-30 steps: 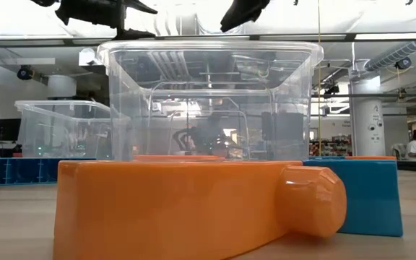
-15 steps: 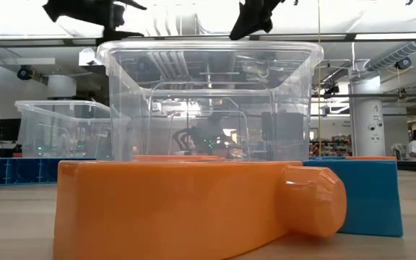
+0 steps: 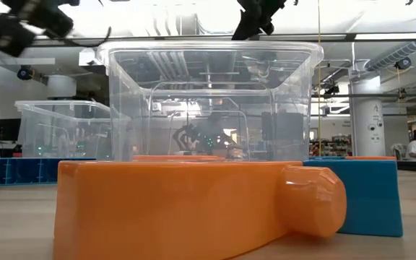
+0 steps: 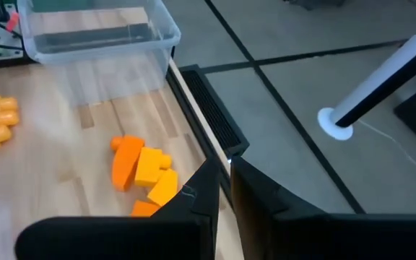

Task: Sort blocks
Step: Put the yellow game piece into the top left transparent bin

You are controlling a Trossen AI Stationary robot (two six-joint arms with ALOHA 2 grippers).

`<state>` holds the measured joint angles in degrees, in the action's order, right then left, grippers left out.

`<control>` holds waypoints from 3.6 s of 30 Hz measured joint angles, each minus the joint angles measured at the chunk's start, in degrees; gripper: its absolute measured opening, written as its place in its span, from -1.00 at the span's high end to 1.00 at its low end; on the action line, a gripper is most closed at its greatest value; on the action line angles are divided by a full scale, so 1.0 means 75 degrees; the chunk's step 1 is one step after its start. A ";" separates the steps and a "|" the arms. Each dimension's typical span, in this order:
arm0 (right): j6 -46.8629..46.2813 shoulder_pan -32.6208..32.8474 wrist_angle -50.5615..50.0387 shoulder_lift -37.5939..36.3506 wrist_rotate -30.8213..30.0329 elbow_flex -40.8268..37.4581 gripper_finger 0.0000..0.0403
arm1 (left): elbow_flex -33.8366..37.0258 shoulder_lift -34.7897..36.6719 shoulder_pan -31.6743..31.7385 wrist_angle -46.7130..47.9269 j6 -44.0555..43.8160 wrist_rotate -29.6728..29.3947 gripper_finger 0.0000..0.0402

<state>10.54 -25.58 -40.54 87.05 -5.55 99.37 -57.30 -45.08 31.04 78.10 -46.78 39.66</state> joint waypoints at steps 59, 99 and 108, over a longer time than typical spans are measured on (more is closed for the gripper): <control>0.0455 0.0009 0.0044 0.0003 0.0633 -0.0009 0.86 | 0.2805 -0.1712 -0.8482 -0.2389 -0.4744 -0.5577 -0.56; 0.0703 0.0009 0.0042 0.0003 0.1012 -0.0009 0.86 | 0.0014 -0.2165 -0.8406 -0.0550 -0.4701 -0.5310 0.29; 0.0676 0.0009 0.0052 0.0003 0.1026 -0.0009 0.86 | -0.1854 -0.2169 -0.6683 0.0244 -0.4803 -0.8566 0.29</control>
<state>15.61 -25.52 -40.14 87.07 2.15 99.31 -71.21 -61.34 -19.09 79.93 -82.80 -24.59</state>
